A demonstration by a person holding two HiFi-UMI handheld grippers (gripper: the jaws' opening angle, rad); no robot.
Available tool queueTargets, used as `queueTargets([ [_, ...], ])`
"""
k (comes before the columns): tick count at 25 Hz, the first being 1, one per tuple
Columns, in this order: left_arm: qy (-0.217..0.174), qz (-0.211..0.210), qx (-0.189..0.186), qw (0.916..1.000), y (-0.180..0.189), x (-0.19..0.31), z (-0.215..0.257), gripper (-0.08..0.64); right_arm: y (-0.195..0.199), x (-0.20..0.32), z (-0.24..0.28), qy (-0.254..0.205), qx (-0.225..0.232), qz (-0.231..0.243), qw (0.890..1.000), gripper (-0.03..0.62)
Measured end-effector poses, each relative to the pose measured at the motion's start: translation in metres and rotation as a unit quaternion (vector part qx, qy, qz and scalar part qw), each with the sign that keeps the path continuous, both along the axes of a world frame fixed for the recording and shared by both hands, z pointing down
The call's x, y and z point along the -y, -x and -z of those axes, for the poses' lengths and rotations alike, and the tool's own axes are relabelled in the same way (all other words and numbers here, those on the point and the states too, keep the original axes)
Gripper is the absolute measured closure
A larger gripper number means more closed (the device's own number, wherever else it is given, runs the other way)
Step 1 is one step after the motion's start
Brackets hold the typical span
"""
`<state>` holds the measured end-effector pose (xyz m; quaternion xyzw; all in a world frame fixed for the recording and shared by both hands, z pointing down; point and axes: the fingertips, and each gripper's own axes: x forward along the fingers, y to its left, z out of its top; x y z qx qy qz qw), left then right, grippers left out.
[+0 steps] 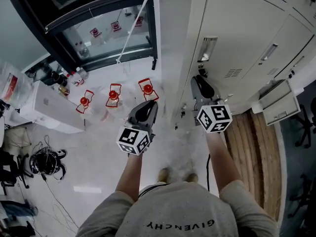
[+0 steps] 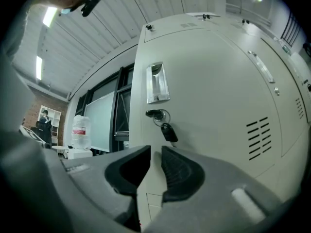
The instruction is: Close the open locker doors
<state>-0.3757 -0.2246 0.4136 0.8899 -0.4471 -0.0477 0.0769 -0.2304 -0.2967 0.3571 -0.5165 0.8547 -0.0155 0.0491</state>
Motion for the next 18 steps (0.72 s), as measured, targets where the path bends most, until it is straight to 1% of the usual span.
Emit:
queueTargets([
  [12,0.004,-0.002,-0.001,1.0,0.005,-0.002,-0.005,0.529,-0.001,0.003,-0.004,0.003,0.01,-0.01,1.0,0.528],
  [18,0.007,-0.003,-0.001,1.0,0.006,-0.006,-0.007,0.529,0.005,-0.005,-0.012,0.012,0.009,0.007,1.0,0.528],
])
